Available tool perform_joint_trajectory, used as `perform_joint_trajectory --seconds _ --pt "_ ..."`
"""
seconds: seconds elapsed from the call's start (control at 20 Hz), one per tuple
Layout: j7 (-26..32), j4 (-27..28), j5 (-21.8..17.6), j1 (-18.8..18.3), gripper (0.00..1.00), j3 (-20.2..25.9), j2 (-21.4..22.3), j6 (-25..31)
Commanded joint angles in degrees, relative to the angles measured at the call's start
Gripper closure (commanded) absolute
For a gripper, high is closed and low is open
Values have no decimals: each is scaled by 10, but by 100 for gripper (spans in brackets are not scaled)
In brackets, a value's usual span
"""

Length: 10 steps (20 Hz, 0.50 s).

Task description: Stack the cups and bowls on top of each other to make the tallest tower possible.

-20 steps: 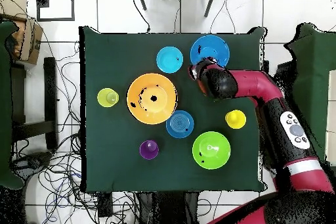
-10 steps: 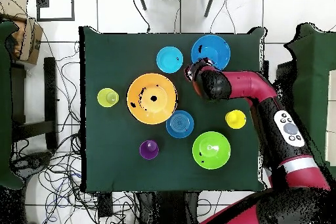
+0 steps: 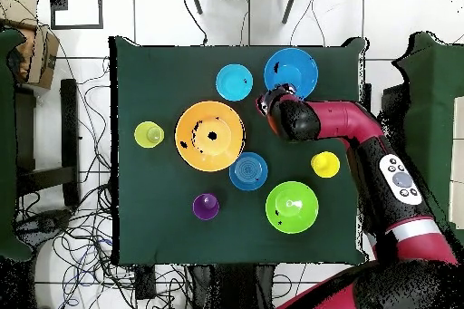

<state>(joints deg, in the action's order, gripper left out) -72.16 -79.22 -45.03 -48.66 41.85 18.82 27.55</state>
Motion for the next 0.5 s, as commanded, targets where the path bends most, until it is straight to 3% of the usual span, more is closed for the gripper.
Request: perform_joint_trajectory --seconds 0.05,0.5 --pt "-10 -18 -17 13 0 -35 -23 -19" --pt "-8 -14 -16 1 0 -32 -39 -34"
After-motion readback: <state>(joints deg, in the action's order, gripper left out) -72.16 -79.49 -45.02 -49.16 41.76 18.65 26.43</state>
